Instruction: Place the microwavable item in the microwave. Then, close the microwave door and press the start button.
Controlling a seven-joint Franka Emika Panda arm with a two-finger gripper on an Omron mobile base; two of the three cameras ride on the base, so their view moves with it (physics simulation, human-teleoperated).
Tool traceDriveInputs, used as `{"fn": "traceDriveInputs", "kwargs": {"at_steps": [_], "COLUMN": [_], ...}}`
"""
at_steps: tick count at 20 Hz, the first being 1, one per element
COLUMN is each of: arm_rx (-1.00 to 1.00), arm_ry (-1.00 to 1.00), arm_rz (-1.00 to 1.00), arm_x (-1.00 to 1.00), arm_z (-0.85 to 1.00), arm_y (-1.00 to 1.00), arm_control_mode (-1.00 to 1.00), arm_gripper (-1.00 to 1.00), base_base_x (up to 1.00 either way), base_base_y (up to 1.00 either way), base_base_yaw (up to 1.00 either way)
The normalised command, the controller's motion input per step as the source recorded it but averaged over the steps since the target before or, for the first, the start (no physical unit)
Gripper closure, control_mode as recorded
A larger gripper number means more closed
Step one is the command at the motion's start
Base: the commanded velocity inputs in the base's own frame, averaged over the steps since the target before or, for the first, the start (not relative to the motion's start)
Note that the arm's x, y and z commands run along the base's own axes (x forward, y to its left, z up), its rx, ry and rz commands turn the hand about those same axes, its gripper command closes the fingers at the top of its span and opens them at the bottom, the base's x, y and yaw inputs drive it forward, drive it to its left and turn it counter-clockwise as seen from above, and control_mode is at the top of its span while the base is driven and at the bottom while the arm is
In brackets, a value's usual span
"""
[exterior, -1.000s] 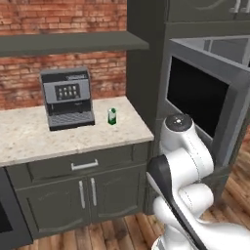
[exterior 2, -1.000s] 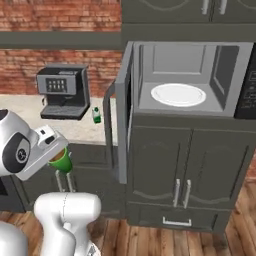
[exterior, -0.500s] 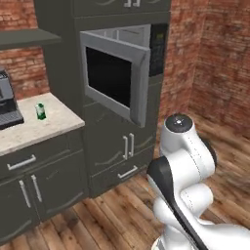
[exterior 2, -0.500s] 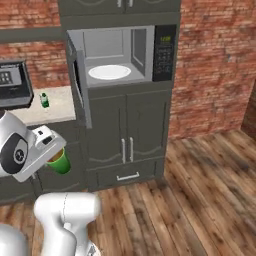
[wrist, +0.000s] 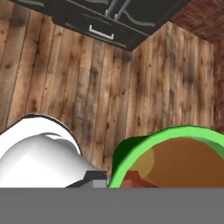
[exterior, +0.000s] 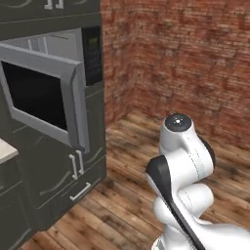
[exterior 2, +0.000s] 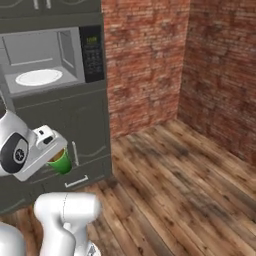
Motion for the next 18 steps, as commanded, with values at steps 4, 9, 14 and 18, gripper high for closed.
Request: {"fn": "traceDriveInputs", "kwargs": {"at_steps": [4,9,14,18], "arm_rx": [0.00,0.00,0.00,0.00], "arm_ry": [0.00,0.00,0.00,0.00], "arm_rz": [0.00,0.00,0.00,0.00], "arm_x": [0.00,0.00,0.00,0.00], "arm_z": [0.00,0.00,0.00,0.00], "arm_y": [0.00,0.00,0.00,0.00], "arm_control_mode": [1.00,1.00,1.00,1.00], "arm_gripper": [1.00,1.00,1.00,1.00], "base_base_x": [1.00,0.98,0.52,0.34], "base_base_y": [-0.23,-0.13,-0.18,-0.59], "base_base_yaw": [0.08,0.45,0.68,0.66]}}
